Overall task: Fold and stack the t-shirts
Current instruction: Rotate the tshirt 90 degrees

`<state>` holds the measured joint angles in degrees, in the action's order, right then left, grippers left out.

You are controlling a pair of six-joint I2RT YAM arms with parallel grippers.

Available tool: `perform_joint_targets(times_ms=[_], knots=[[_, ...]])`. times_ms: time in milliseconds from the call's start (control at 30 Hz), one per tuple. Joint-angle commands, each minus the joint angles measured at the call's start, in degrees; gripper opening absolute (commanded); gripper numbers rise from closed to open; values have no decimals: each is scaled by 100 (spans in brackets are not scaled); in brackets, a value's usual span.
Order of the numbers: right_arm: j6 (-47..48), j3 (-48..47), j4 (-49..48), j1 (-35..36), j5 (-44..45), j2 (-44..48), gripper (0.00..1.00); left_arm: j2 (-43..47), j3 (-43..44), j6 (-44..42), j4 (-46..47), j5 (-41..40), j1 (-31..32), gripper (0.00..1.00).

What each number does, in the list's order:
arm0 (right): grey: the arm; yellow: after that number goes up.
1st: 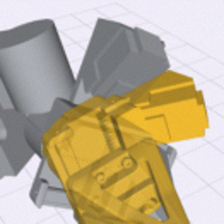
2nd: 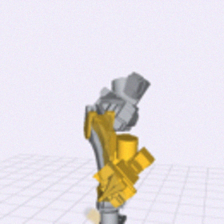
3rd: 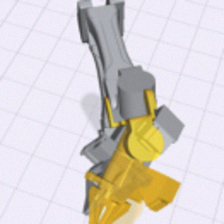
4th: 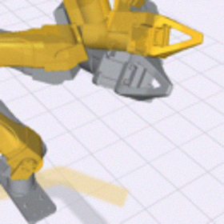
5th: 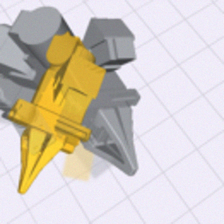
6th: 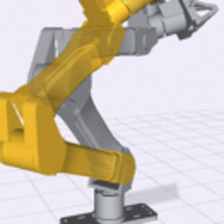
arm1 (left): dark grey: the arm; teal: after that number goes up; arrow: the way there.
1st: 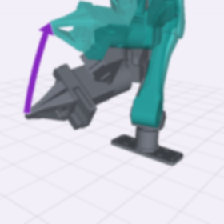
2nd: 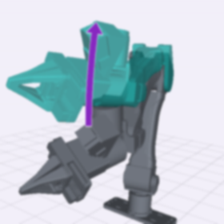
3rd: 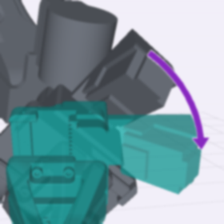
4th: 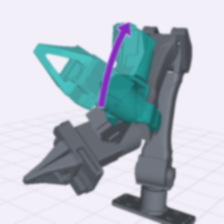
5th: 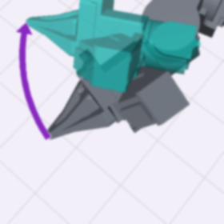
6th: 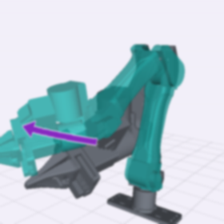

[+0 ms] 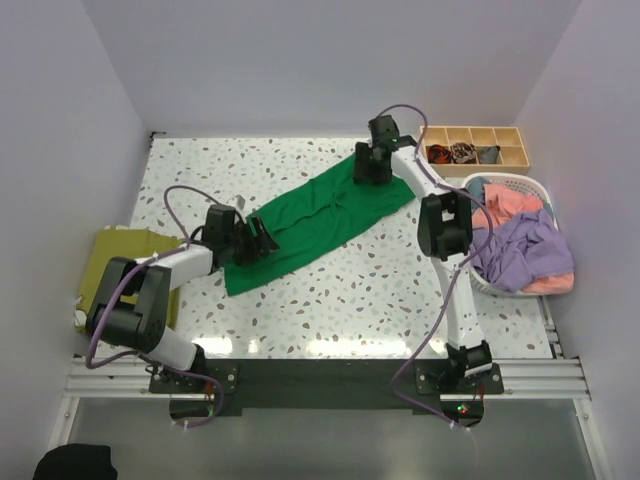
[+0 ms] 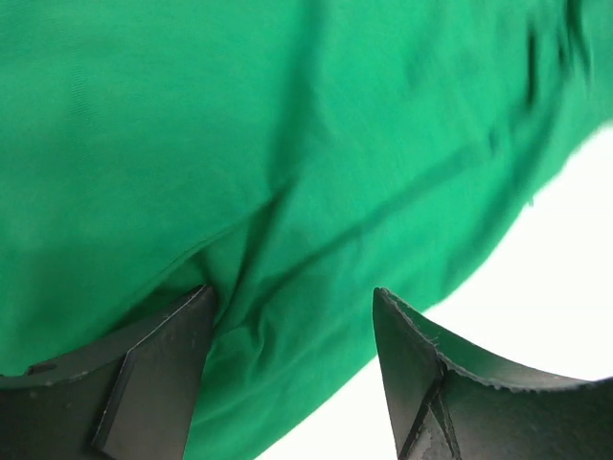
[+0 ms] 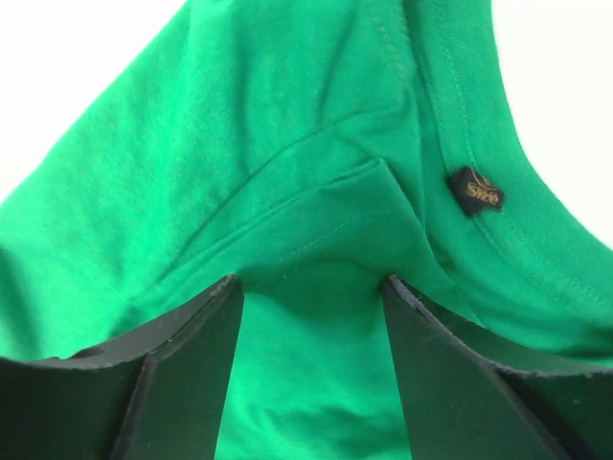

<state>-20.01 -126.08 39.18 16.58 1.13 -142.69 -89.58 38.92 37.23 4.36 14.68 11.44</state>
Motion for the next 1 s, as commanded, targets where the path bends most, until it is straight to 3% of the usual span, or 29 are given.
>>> perform_joint_targets(times_ms=[0, 100, 200, 267, 367, 533, 700, 867, 967], knots=[[155, -1372, 819, 30, -1165, -1082, 66, 379, -691, 197, -1121, 615, 402, 73], [50, -2121, 706, 21, -2245, -1453, 69, 634, -737, 57, -1428, 870, 753, 73], [-388, -1658, -495, -40, -3608, -1367, 69, 766, -509, -286, -1815, 1001, 1026, 73], [-1029, -974, -1821, -145, -4318, -1025, 69, 906, -298, -418, -1912, 1020, 1106, 72], [-1655, -94, -3265, -322, -4586, -340, 70, 1285, 262, -699, -1974, 565, 1115, 73], [-839, 794, -3294, -410, -4253, 1099, 71, 1032, 1842, -1287, -1764, -174, 1106, 77], [-434, 2303, -3049, -392, -3534, 2332, 71, -312, 3321, -1429, -1114, 25, 1071, 79], [-294, 3755, -2916, -261, -3320, 3378, 71, -2453, 5176, -1342, -814, 1316, 1018, 79], [285, 4284, -2355, 81, -3224, 3871, 70, -3675, 6327, -1131, -962, 2091, 983, 76]])
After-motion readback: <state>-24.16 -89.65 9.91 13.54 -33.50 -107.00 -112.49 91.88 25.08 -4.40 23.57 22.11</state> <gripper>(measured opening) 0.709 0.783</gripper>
